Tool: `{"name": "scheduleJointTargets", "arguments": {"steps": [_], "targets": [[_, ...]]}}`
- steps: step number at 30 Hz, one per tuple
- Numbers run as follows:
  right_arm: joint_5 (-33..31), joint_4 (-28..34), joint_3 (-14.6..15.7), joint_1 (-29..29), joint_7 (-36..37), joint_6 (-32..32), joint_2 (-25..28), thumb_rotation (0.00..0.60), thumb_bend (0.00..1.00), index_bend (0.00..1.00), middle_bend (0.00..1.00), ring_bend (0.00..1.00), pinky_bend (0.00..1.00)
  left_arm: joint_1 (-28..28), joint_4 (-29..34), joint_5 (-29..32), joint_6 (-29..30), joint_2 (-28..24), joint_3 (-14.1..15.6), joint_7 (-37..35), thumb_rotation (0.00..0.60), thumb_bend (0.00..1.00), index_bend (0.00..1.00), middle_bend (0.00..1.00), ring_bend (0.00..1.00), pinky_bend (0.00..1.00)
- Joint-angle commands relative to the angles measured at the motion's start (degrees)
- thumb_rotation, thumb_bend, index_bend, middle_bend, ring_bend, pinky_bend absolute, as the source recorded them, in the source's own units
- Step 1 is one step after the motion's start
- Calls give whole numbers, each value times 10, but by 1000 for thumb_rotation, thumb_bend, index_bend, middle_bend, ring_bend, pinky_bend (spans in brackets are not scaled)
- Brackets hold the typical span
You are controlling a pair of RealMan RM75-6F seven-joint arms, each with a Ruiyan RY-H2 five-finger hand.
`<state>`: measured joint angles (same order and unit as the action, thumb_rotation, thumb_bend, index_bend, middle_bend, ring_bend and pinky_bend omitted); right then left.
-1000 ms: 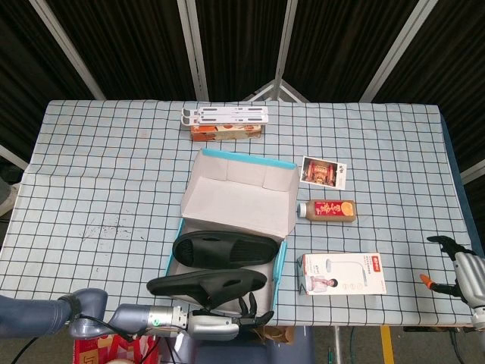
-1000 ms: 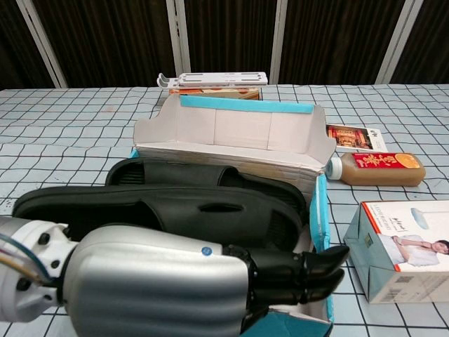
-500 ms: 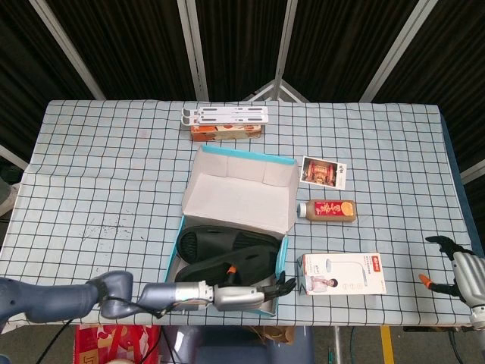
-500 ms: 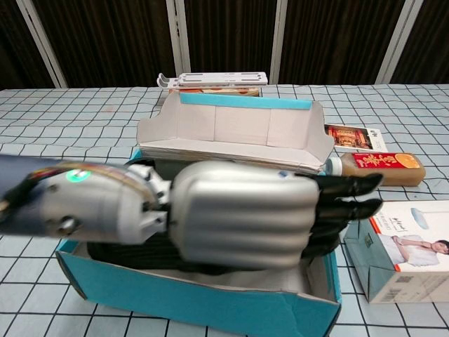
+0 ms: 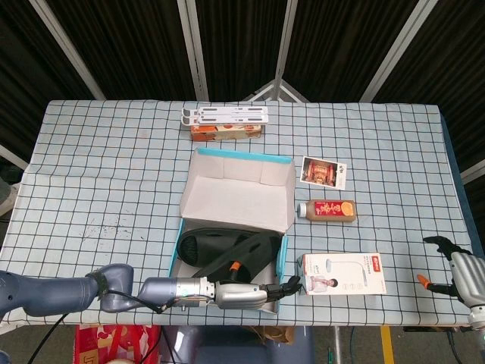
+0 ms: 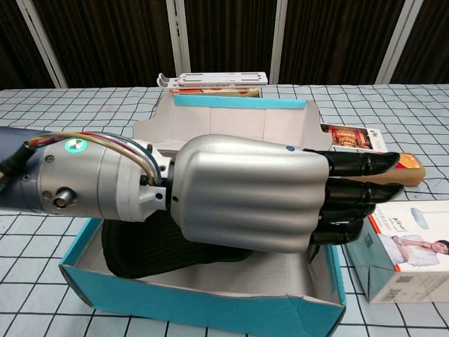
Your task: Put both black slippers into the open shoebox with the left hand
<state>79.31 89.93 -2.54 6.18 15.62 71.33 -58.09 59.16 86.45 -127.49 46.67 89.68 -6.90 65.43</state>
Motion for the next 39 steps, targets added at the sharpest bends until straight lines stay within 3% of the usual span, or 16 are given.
{"name": "scheduleJointTargets", "arguments": {"steps": [1, 16, 39], "targets": [[0, 0, 0, 0, 0, 0, 0, 600, 234, 277, 252, 317, 323, -2, 4, 7, -4, -4, 0, 1, 600, 160, 139, 123, 34, 77], [1, 0, 0, 0, 0, 1, 0, 600, 234, 279, 252, 317, 323, -12, 57, 20, -17, -59, 17, 1, 600, 126, 136, 112, 29, 76], [-5, 5, 0, 4, -14, -6, -2, 600, 234, 279, 252, 318, 323, -81, 137, -14, 79, -169, 46, 12, 600, 126, 142, 126, 29, 78]]}}
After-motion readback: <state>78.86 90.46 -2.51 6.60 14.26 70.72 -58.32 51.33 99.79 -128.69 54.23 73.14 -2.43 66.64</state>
